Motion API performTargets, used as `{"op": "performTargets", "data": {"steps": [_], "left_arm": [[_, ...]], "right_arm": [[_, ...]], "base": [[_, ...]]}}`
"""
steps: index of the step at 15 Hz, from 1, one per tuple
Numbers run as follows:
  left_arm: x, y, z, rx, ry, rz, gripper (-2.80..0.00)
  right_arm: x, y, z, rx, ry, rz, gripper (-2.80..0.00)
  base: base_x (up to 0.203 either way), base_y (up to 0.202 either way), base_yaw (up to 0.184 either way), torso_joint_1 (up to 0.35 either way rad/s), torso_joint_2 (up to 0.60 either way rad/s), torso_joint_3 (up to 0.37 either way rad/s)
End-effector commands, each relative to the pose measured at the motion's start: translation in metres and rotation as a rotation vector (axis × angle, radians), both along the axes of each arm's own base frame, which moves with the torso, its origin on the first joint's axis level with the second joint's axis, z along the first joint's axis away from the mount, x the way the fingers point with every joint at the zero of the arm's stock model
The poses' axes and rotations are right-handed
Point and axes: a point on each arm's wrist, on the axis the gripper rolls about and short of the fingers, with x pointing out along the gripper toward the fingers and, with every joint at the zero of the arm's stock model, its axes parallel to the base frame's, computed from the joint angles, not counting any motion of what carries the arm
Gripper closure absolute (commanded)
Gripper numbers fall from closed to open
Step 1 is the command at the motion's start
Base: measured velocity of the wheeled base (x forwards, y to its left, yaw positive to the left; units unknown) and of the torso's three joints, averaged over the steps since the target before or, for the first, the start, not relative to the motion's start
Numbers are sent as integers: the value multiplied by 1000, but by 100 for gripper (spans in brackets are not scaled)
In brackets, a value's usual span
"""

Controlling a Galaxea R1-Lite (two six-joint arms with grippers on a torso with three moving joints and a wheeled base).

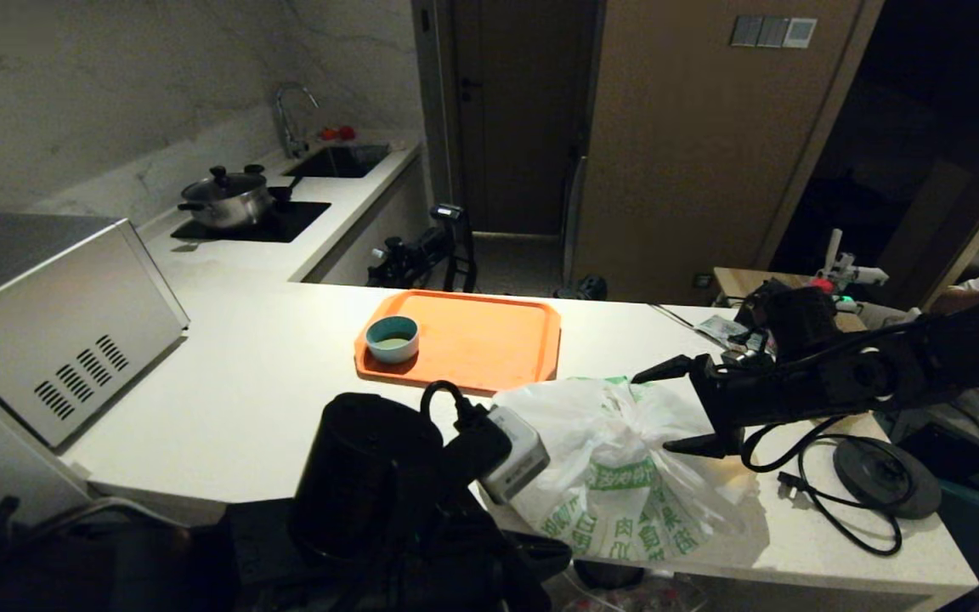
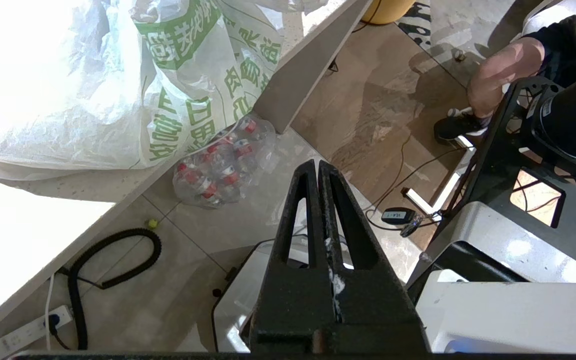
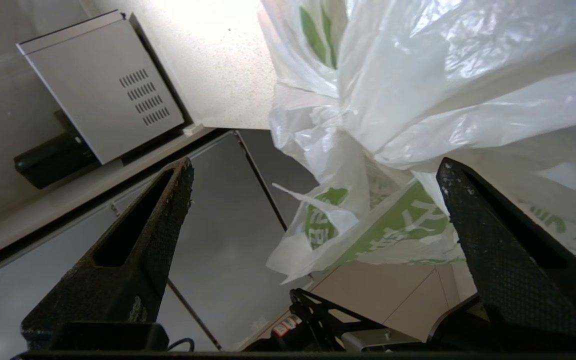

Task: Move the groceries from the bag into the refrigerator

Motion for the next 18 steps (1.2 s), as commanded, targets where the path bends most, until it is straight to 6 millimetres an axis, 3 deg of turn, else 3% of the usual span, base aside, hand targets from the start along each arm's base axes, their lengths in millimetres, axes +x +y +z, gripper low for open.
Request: {"op": "performTargets", "data": {"steps": [1, 10, 18], "left_arm": [[0, 0, 1, -3, -3, -1, 0], [1, -1, -4, 0, 3, 1, 0], [2, -2, -6, 3, 6, -1, 0]], "right_arm": [[0, 0, -4, 4, 16, -1, -280], [-2, -20, -10, -2, 38, -52, -280], [6, -20, -21, -4, 52, -54, -280]], "base": [[0, 0, 0, 0, 0, 0], [0, 0, 0, 0, 0, 0], [0, 0, 0, 0, 0, 0]]}}
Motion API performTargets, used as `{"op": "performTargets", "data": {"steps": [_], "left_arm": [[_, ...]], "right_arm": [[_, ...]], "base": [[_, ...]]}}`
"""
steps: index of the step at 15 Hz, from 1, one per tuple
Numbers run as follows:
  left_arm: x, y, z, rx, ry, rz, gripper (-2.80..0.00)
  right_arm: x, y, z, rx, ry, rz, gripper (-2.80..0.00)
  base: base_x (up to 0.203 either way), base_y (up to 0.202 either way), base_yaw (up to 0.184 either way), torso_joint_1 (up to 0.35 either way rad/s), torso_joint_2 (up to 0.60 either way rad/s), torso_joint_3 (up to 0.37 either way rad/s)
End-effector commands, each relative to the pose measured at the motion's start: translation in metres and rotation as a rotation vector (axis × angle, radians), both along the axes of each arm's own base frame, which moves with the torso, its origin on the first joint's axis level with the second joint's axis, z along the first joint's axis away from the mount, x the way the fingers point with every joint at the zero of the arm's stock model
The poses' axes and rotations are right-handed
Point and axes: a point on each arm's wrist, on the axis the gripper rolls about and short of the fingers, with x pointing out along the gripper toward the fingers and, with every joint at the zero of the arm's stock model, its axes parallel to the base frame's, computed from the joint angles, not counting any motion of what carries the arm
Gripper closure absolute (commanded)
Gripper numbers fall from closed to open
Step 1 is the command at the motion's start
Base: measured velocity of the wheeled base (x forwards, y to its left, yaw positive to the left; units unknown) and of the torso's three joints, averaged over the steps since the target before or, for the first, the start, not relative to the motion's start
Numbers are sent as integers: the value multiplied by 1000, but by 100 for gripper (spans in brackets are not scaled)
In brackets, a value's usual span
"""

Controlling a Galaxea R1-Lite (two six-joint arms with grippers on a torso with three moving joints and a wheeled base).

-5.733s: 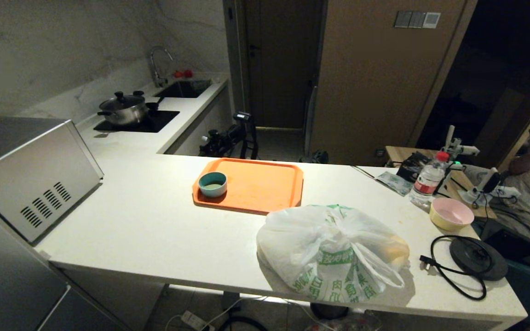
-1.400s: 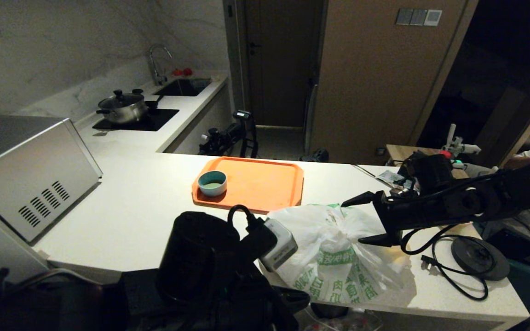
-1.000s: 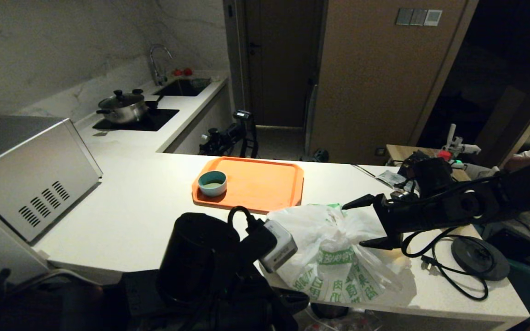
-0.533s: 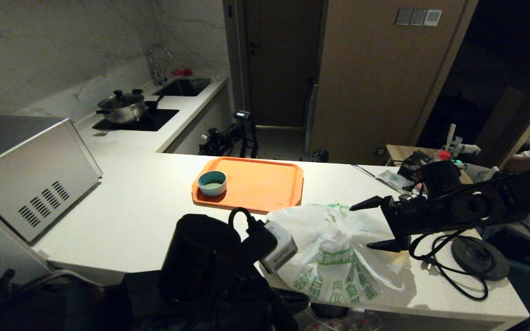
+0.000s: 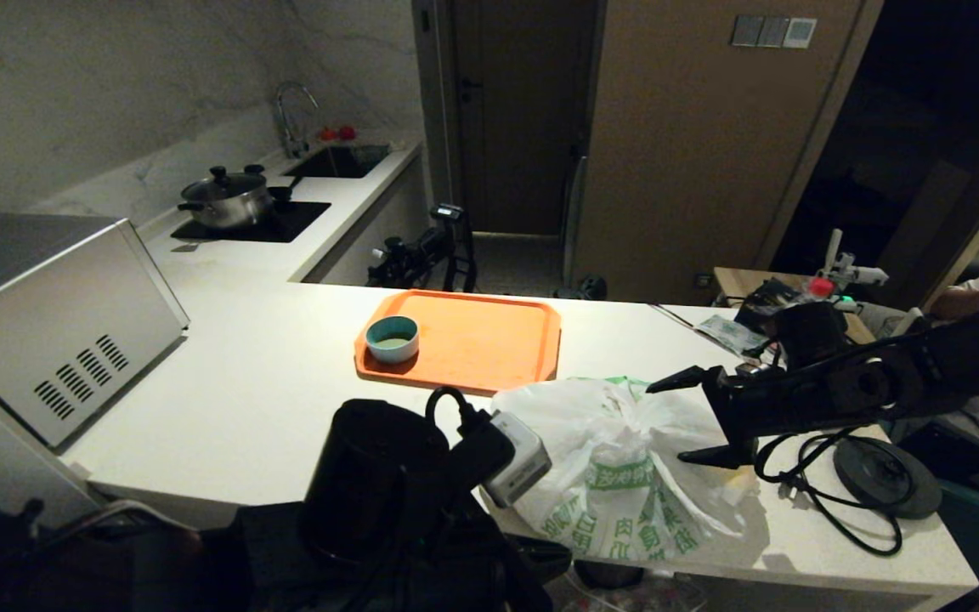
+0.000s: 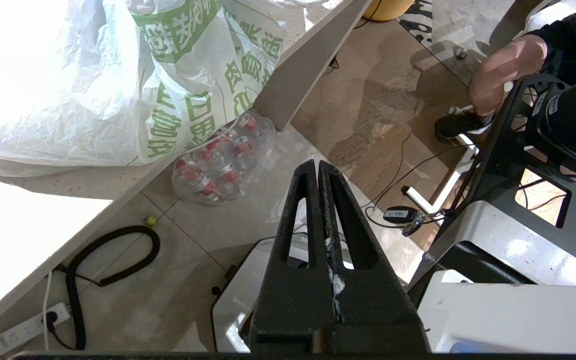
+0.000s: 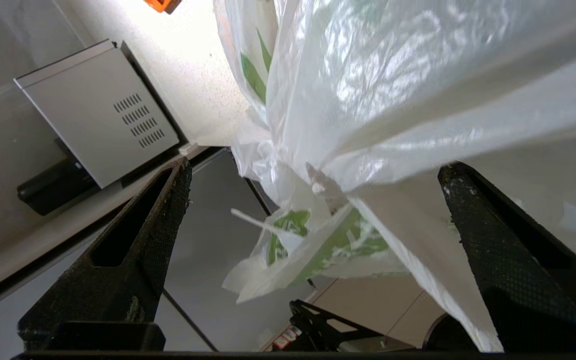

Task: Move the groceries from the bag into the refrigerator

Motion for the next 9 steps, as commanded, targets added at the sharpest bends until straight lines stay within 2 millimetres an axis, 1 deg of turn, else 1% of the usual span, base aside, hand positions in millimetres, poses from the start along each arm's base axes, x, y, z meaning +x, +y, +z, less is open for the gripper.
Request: {"op": "performTargets", "data": {"steps": [1, 3, 4, 9], "left_arm": [[0, 0, 0, -3, 1, 0, 0], [0, 0, 0, -3, 1, 0, 0], [0, 0, 0, -3, 1, -1, 0], [0, 0, -1, 1, 3, -2, 0]], "right_arm": [[4, 1, -3, 6, 5, -1, -280], [8, -1, -1, 7, -5, -5, -280], [9, -1, -2, 7, -5, -6, 0], [11, -1, -1, 7, -12, -6, 0]], "base": [[0, 0, 0, 0, 0, 0], [0, 0, 0, 0, 0, 0], [0, 0, 0, 0, 0, 0], [0, 0, 0, 0, 0, 0]]}}
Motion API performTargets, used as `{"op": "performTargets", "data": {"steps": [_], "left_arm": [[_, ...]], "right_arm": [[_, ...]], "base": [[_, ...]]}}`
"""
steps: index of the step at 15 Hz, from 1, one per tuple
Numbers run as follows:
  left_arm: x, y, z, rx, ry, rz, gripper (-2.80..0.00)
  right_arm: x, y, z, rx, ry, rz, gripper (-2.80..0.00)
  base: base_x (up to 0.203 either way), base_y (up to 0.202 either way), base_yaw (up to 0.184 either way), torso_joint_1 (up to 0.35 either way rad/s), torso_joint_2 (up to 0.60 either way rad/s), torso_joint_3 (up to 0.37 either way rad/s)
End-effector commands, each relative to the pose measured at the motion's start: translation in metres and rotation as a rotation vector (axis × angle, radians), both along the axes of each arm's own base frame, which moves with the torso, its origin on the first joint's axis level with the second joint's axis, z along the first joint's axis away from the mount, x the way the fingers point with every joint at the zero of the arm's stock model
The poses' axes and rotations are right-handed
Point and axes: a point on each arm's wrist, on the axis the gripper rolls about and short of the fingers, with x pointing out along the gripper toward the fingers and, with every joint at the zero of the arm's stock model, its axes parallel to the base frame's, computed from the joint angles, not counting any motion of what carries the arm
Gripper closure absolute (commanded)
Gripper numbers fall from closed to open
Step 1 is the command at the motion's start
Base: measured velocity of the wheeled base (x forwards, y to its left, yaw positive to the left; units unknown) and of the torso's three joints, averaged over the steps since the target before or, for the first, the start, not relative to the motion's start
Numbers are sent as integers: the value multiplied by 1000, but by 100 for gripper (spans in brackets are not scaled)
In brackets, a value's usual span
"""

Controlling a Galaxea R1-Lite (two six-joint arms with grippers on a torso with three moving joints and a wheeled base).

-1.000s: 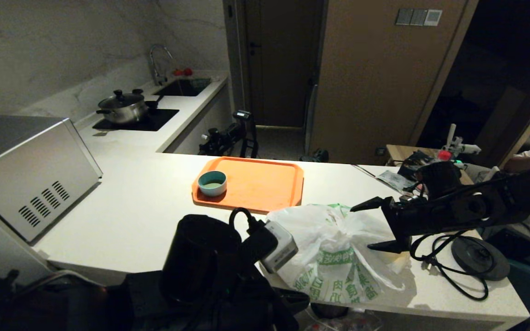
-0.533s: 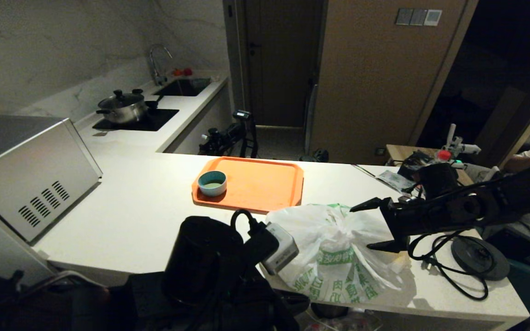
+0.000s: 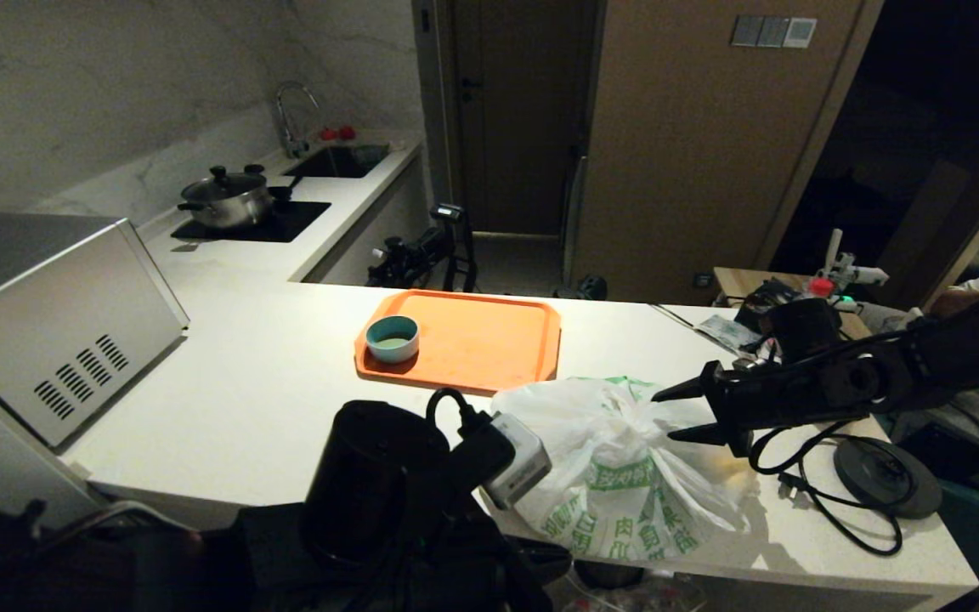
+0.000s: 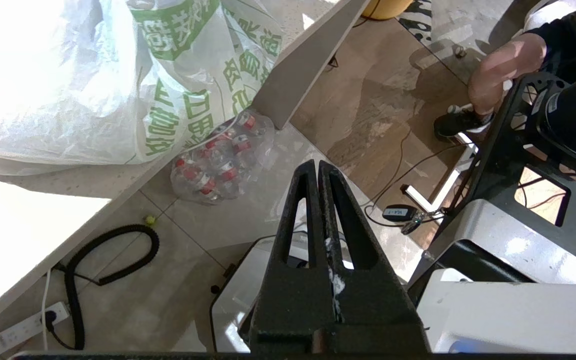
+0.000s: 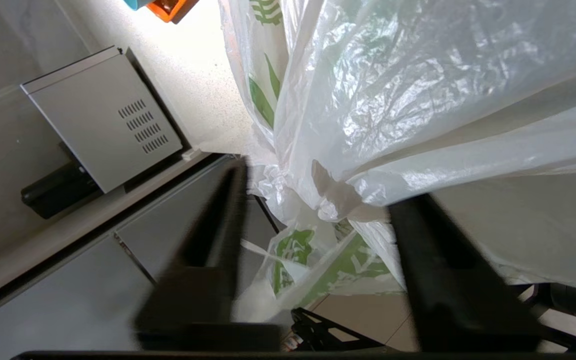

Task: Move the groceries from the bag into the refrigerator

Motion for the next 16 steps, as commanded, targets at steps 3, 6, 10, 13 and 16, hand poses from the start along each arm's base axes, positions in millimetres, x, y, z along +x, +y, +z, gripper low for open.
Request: {"op": "performTargets", "data": {"steps": [3, 6, 10, 13, 16], "left_arm": [[-2, 2, -5, 13, 10, -1, 0], [-2, 1, -6, 18, 11, -4, 0], [-3, -9, -3, 8, 0, -34, 0], [-6, -36, -3, -4, -12, -106, 0], [-8, -68, -10, 9, -29, -173, 0]], "right_arm": [[2, 0, -1, 8, 5, 0, 0], [1, 0, 1, 9, 2, -1, 0], [-2, 1, 8, 11, -11, -1, 0], [-7, 0, 17, 13, -30, -1, 0], [-6, 0, 16, 13, -27, -1, 0]], "base": [[0, 0, 0, 0, 0, 0], [0, 0, 0, 0, 0, 0], [0, 0, 0, 0, 0, 0], [0, 0, 0, 0, 0, 0], [0, 0, 0, 0, 0, 0]]}}
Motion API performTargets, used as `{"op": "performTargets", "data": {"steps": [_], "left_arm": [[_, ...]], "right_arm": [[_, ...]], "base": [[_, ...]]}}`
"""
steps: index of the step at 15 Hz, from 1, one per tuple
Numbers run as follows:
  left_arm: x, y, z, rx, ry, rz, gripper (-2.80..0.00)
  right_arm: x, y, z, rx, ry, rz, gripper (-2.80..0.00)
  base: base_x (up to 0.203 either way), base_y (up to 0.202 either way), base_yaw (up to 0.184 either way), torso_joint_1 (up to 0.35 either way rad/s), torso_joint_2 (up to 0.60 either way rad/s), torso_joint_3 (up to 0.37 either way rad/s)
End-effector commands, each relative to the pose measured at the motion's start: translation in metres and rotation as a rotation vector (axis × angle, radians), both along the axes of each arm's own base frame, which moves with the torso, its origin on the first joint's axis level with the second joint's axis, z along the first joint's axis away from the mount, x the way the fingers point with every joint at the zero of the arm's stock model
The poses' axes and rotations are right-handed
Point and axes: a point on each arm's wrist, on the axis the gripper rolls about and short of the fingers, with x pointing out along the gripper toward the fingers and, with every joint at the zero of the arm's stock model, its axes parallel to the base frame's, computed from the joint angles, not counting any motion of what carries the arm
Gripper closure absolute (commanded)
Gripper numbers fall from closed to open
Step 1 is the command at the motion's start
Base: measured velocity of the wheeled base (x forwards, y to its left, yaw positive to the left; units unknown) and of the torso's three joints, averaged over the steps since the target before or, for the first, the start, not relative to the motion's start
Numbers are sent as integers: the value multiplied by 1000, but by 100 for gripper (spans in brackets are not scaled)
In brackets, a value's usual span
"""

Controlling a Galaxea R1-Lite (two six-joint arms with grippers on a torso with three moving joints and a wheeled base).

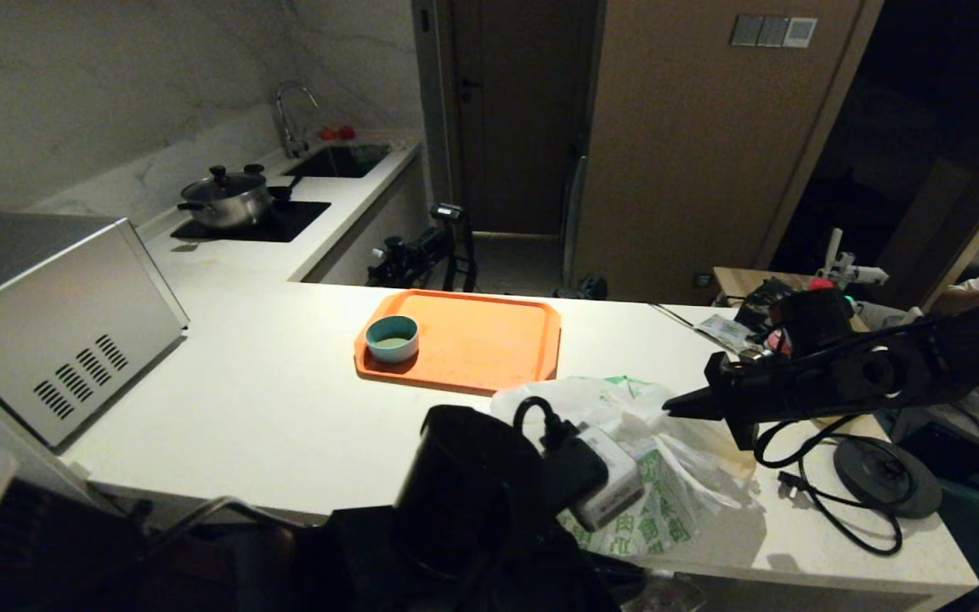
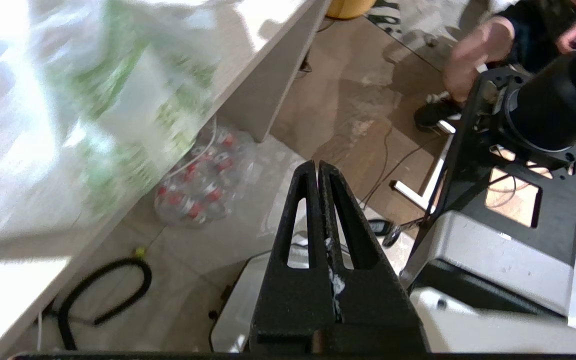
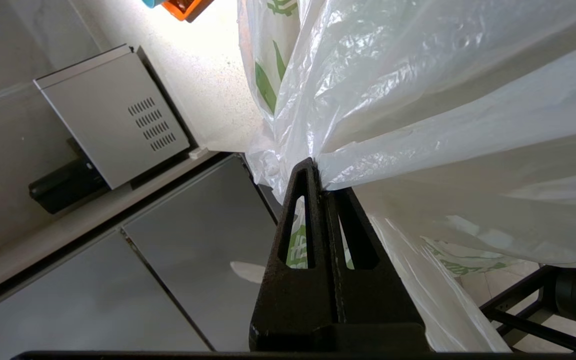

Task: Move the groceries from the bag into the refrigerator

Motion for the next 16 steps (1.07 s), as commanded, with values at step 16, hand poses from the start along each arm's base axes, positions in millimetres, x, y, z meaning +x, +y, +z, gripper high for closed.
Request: {"op": "performTargets", "data": {"steps": [16], "left_arm": [[77, -112, -41, 15, -190, 265, 0]], "right_arm": [[7, 4, -16, 2, 31, 14, 0]], "base": [[0, 0, 0, 0, 0, 0]]}}
